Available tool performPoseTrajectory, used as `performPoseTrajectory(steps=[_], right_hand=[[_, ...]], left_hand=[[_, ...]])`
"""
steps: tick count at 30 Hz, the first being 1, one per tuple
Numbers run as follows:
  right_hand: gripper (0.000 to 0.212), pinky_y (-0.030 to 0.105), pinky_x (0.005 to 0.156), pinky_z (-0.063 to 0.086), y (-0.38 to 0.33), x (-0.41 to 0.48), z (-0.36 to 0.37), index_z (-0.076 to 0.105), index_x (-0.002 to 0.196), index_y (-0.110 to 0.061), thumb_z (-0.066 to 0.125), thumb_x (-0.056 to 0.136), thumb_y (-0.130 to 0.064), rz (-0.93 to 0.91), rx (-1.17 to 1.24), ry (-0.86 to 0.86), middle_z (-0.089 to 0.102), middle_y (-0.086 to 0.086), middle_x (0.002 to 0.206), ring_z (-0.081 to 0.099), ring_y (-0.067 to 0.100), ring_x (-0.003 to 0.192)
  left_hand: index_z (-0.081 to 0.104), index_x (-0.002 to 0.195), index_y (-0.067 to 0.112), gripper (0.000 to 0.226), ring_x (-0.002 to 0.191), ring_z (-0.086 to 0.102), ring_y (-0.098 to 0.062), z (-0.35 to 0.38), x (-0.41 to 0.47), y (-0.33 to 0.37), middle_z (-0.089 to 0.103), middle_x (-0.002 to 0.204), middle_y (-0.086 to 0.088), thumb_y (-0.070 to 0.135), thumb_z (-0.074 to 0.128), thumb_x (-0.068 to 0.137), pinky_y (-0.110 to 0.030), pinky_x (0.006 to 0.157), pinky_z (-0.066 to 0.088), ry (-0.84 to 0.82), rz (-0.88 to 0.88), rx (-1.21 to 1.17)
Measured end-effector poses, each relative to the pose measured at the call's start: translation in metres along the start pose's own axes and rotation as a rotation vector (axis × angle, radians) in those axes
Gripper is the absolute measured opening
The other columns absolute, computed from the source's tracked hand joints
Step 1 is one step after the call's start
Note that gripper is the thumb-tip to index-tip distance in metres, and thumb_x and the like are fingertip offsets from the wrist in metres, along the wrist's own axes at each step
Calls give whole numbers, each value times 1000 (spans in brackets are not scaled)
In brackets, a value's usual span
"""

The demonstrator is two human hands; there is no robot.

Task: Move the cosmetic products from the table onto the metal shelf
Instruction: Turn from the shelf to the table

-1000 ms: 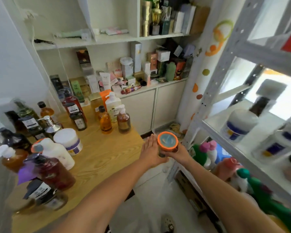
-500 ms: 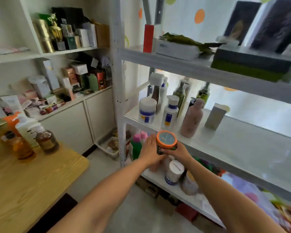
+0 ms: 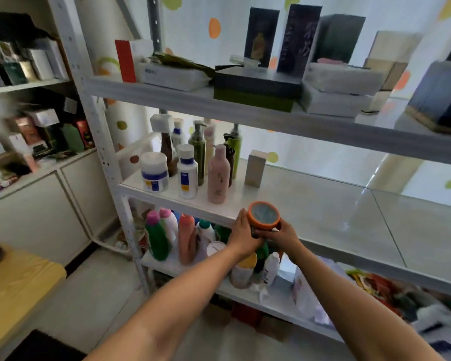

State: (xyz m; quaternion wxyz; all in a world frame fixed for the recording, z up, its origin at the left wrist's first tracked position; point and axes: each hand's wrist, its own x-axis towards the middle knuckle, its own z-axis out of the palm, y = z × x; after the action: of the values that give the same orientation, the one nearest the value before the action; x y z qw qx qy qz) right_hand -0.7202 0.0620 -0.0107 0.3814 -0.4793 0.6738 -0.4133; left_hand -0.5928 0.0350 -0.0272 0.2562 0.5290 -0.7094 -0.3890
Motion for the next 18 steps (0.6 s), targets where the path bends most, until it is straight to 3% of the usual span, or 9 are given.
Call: performPoseTrajectory(steps=[2,4,7,11,18], right_hand=[[64,22,88,40,1,6,-8,51,128,-5,80,71,-10,-5,3,34,59,13,125,53,24,116],[66,26,91,40,2,15,-13,50,128,-5,81,70,-10,-7,10,47,59,13,125,53,25,117],[66,28,91,42,5,31,-16,52,126,-5,83,68,-10,-16,10,51,60,13,123,55,27,116],[65,28,90,43,8,58,-13,54,123,-7,84,66,-11,9,28,43,62,11,120,56,21,109],[63,27,88,41,7,116,-2,58,121,-8,85,64,-13,30,16,64,64,9,117,57,21,108]], left_hand=[[19,148,8,97,140,31,-29,6,12,7,31,150,-13,25,78,73,-46,114,30,8,21,-5],[23,146,9,95,138,34,-27,10,22,11,34,148,-11,26,79,71,-44,114,32,12,31,-21],[34,138,11,81,130,42,-24,13,39,12,43,137,-9,15,79,71,-40,110,37,8,32,-96],[42,131,13,74,121,51,-23,15,71,2,50,129,-8,17,81,68,-42,103,44,4,36,-101],[46,128,12,69,119,53,-23,4,127,-9,54,129,-8,18,82,69,-39,100,45,-12,50,-50]])
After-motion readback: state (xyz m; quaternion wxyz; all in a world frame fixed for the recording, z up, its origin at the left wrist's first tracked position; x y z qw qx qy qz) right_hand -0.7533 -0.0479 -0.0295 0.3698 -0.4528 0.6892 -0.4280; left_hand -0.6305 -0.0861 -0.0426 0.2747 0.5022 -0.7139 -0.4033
